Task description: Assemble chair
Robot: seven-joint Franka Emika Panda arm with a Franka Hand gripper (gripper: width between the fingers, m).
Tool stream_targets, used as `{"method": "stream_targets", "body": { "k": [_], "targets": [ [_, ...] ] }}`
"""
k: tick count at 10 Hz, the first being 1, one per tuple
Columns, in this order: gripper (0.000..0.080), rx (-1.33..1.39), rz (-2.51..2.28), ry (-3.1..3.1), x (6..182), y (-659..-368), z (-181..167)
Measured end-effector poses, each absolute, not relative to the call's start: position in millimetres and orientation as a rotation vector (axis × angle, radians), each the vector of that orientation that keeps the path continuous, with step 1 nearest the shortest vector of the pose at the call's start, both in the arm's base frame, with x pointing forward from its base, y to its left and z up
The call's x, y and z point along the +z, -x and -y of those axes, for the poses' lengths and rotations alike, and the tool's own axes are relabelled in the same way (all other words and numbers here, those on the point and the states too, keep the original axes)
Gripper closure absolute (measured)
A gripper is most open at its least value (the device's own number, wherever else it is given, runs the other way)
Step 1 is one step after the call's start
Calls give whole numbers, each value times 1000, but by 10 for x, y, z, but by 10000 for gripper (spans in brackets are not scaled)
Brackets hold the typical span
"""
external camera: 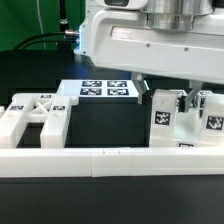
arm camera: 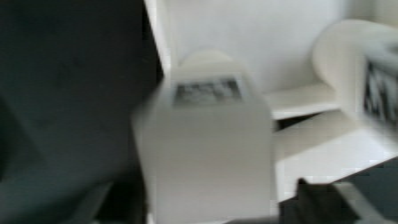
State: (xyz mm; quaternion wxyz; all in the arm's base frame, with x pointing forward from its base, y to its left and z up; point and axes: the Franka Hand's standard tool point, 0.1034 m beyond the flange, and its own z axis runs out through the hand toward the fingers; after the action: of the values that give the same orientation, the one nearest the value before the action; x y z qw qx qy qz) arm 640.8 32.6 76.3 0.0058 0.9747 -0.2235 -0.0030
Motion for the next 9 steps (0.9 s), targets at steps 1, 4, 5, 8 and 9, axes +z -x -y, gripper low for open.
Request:
{"method": "stream_targets", "body": {
  "k": [1, 4, 5, 8, 9],
  "targets": [
    [177, -4, 604, -3073, 788, -6419, -330],
    [158, 49, 384, -3122, 921, -6397, -447],
    [151, 47, 392, -3121, 912, -6392, -440],
    [150, 46, 392, -3120, 900, -6391, -435],
    [150, 100, 369, -3122, 894, -6401, -434]
  ]
}}
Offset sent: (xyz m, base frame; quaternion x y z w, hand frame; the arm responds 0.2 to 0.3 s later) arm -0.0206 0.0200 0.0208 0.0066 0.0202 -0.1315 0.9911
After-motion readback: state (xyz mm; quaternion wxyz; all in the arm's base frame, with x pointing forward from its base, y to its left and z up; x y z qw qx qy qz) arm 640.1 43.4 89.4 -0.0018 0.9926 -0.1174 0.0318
